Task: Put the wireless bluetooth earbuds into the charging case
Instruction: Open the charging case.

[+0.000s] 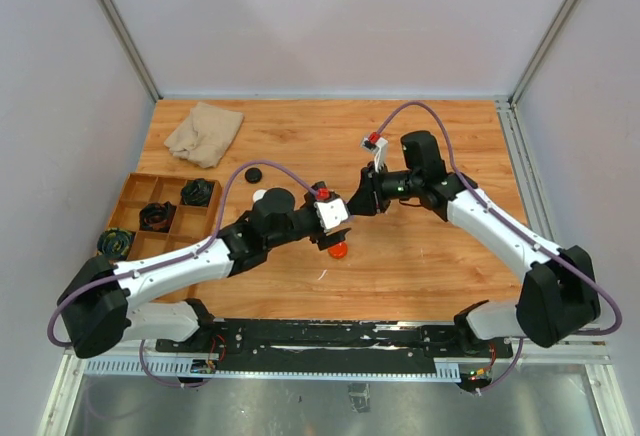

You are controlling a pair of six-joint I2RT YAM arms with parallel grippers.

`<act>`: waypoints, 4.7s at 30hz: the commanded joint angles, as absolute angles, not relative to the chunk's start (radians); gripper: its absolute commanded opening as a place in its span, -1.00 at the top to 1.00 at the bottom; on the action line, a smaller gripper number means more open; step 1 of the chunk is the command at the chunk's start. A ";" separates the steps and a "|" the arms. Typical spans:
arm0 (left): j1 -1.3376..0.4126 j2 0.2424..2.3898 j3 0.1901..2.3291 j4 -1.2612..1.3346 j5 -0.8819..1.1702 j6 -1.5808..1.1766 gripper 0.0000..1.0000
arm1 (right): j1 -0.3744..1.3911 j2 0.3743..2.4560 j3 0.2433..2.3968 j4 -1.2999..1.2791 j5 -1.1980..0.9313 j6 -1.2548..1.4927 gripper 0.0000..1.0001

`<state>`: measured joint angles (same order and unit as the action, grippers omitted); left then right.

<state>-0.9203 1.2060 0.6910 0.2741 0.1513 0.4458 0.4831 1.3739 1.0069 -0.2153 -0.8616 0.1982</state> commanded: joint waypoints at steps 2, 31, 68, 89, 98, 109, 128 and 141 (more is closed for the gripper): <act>-0.925 1.139 0.638 0.364 0.073 0.339 -0.60 | 0.477 1.269 0.965 -0.086 -0.841 0.219 0.83; -0.637 1.030 0.437 0.888 0.489 -0.563 -0.67 | 0.519 1.127 0.768 0.548 -0.895 0.471 0.87; -0.611 1.152 0.384 1.253 0.589 -0.789 0.24 | 0.573 1.192 0.719 0.874 -0.963 0.615 0.85; -0.611 1.100 0.390 1.115 0.596 -0.682 0.99 | 0.573 1.144 0.731 0.715 -0.961 0.465 0.06; -0.611 1.071 0.409 1.006 0.639 -0.566 0.99 | 0.572 1.088 0.808 0.446 -0.931 0.282 -0.10; -0.611 1.048 0.433 0.947 0.686 -0.376 1.00 | 0.617 1.089 0.869 0.236 -0.837 0.093 -0.20; -0.611 1.037 0.430 0.952 0.793 -0.281 0.99 | 0.692 1.058 0.896 0.069 -0.568 -0.095 -0.23; -0.611 1.029 0.397 0.953 0.856 -0.189 0.99 | 0.692 1.020 0.921 0.073 -0.498 -0.069 -0.26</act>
<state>-0.6086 1.0531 0.4110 0.9115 0.7616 -0.2295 0.6956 1.0412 0.8730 0.0479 -0.5999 -0.0574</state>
